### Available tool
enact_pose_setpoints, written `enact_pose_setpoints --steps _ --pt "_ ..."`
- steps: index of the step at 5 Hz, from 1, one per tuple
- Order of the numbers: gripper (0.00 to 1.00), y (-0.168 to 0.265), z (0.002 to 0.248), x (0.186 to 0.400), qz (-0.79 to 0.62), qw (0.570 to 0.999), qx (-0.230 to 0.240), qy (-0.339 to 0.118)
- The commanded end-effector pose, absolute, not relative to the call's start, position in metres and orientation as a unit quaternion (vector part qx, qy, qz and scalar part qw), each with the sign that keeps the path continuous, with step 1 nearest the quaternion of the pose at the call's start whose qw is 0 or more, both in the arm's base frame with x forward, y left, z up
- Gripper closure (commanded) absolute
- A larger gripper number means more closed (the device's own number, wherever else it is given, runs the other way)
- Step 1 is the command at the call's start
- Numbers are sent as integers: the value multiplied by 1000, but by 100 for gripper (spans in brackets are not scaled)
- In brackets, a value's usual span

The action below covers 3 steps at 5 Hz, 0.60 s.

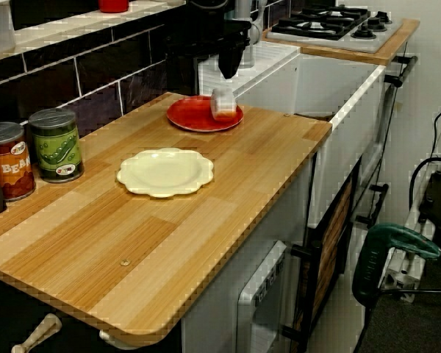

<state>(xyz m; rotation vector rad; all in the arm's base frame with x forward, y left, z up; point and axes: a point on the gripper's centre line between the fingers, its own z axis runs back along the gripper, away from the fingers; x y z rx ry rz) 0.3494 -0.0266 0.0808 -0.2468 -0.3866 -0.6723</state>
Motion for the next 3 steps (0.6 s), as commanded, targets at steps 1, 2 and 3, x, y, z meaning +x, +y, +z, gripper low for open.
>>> enact_pose_setpoints --steps 1,2,3 --pt "0 -27 81 349 -327 918 -120 -188" --pt "0 -37 86 342 -347 914 -97 -186" --pt "0 -50 100 332 -364 908 -76 -194"
